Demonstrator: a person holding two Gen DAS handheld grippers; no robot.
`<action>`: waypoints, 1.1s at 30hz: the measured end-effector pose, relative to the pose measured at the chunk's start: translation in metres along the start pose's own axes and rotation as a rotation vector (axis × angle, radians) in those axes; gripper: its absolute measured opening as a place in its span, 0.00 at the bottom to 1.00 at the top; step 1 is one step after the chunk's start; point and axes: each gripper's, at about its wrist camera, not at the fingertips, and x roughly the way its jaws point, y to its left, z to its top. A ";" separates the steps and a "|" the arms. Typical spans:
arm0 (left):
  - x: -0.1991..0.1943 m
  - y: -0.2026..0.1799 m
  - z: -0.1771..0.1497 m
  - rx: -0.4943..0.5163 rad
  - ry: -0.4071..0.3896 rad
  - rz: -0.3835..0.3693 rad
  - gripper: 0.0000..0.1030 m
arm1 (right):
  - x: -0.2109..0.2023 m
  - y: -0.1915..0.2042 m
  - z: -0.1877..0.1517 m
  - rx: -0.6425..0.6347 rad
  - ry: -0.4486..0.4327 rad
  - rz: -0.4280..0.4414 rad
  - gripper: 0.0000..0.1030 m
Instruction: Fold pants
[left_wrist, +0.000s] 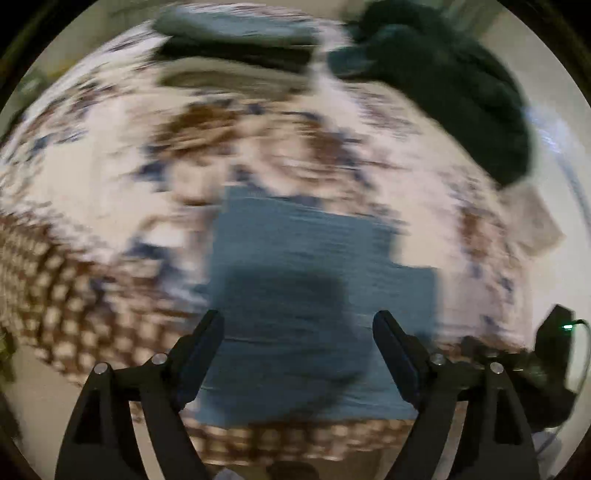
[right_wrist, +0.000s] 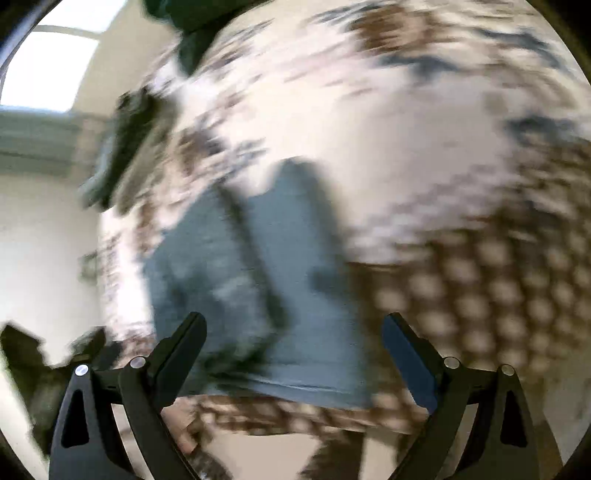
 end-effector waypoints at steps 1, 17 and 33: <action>0.001 0.015 0.002 -0.021 0.002 0.031 0.80 | 0.020 0.005 0.004 0.002 0.044 -0.008 0.95; 0.004 0.064 0.005 -0.159 0.007 0.106 0.80 | 0.012 0.033 -0.020 0.032 -0.069 -0.156 0.30; 0.100 -0.029 0.059 -0.060 0.156 -0.116 0.80 | -0.070 -0.113 0.006 0.189 -0.069 -0.219 0.57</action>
